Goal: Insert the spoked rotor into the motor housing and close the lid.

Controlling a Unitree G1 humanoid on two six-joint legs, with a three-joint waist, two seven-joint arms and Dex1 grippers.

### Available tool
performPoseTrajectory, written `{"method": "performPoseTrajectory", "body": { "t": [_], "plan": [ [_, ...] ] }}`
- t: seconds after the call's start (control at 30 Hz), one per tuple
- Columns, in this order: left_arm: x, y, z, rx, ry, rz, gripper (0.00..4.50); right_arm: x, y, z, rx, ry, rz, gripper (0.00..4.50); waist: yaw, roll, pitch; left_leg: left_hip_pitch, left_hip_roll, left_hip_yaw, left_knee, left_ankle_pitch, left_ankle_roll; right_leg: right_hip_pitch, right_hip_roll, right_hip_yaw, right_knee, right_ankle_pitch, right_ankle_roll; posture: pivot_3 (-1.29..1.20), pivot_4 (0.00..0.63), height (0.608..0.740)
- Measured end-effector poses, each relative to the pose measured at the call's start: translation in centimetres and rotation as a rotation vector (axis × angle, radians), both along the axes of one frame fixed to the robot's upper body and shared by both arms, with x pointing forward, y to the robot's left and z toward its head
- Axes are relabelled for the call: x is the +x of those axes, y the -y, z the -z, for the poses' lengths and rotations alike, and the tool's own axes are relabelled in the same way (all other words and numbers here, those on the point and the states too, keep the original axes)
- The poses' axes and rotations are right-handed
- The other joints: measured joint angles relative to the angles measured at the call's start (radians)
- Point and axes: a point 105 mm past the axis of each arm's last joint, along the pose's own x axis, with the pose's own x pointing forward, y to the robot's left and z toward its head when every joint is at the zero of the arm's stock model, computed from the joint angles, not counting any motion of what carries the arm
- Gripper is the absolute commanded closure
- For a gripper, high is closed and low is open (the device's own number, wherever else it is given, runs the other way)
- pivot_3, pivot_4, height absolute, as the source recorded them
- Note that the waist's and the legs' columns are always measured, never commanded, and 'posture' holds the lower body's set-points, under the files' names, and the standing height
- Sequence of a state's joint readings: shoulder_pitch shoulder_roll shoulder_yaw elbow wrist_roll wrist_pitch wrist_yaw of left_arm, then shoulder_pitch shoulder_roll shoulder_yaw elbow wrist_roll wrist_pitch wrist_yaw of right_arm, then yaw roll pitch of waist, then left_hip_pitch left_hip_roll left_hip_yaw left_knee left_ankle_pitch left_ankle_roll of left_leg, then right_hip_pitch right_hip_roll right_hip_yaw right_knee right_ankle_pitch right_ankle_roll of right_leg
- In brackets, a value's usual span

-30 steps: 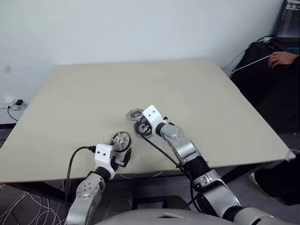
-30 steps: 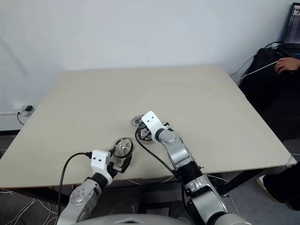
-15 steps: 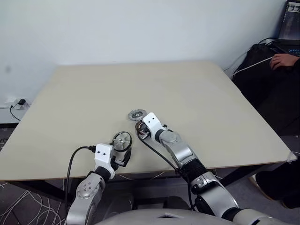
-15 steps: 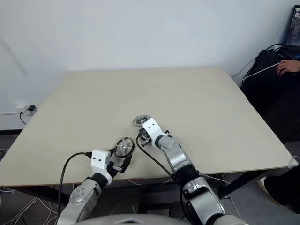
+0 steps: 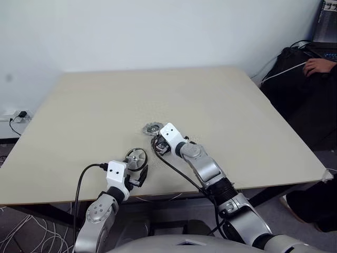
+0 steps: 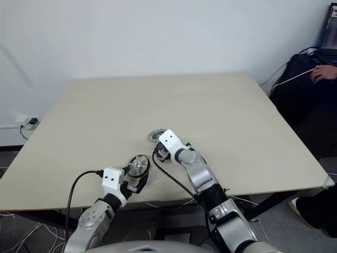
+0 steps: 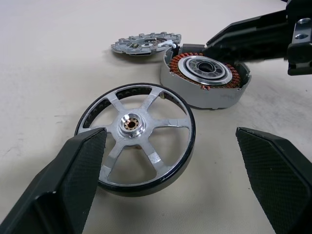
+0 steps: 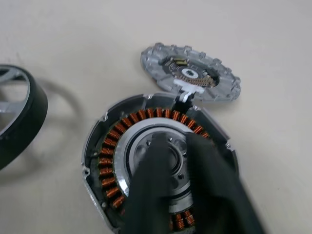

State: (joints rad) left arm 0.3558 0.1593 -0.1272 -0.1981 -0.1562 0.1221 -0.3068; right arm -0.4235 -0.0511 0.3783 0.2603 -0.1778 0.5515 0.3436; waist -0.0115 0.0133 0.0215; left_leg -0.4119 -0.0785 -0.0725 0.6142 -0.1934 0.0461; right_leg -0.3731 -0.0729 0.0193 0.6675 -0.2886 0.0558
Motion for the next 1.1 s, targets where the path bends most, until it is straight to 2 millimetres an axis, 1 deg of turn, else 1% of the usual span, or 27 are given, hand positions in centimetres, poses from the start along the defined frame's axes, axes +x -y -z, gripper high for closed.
{"method": "performPoseTrajectory", "body": {
  "t": [0.07,0.1,0.3,0.6,0.73,0.83,1.1],
  "plan": [
    [0.0,0.0,0.0,0.0,0.0,-0.001,0.0,0.0,-0.1,-0.1,-0.01,0.002,-0.008,2.17,0.0,0.0,0.0,0.0,0.0,0.0,0.0,0.0,0.0,0.0,0.0,0.0,0.0,0.0,0.0,0.0,0.0,0.74],
    [0.0,0.0,0.0,0.0,0.0,-0.001,0.0,0.0,-0.1,-0.1,-0.015,0.005,-0.01,1.9,0.0,0.0,0.0,0.0,0.0,0.0,0.0,0.0,0.0,0.0,0.0,0.0,0.0,0.0,0.0,0.0,0.0,0.74],
    [0.0,0.0,0.0,-0.001,0.0,-0.002,0.0,0.5,-0.2,-0.7,-0.027,0.017,-0.003,1.9,0.0,0.0,0.0,0.0,0.0,0.0,0.0,0.0,0.0,0.0,0.0,0.0,0.0,0.0,0.0,0.0,0.0,0.74],
    [-0.1,0.1,0.0,-0.008,-0.002,-0.008,0.0,0.8,0.0,-0.7,-0.059,-0.027,0.017,1.9,0.0,0.0,0.0,0.0,0.0,0.0,0.0,0.0,0.0,0.0,0.0,0.0,0.0,0.0,0.0,0.0,0.0,0.74],
    [-0.1,0.1,0.0,-0.011,-0.002,-0.01,0.0,0.8,0.1,-0.4,-0.069,-0.041,0.017,1.9,0.0,0.0,0.0,0.0,0.0,-0.001,0.0,0.0,0.0,0.0,0.0,0.0,0.0,0.0,0.0,0.0,0.0,0.74],
    [-0.1,0.1,0.1,-0.013,-0.004,-0.013,0.0,0.7,0.4,0.3,-0.085,-0.069,0.024,1.9,0.0,0.0,0.0,0.0,0.0,-0.001,0.0,0.0,0.0,0.0,0.0,0.0,0.0,0.0,0.0,0.0,0.0,0.74],
    [-0.2,0.1,0.1,-0.015,-0.006,-0.018,0.0,1.1,0.5,0.3,-0.105,-0.076,0.021,1.9,-0.001,0.0,0.0,0.0,0.0,-0.001,0.0,0.0,0.0,0.0,0.0,0.0,0.0,0.0,0.0,0.0,0.0,0.74]
  ]
}}
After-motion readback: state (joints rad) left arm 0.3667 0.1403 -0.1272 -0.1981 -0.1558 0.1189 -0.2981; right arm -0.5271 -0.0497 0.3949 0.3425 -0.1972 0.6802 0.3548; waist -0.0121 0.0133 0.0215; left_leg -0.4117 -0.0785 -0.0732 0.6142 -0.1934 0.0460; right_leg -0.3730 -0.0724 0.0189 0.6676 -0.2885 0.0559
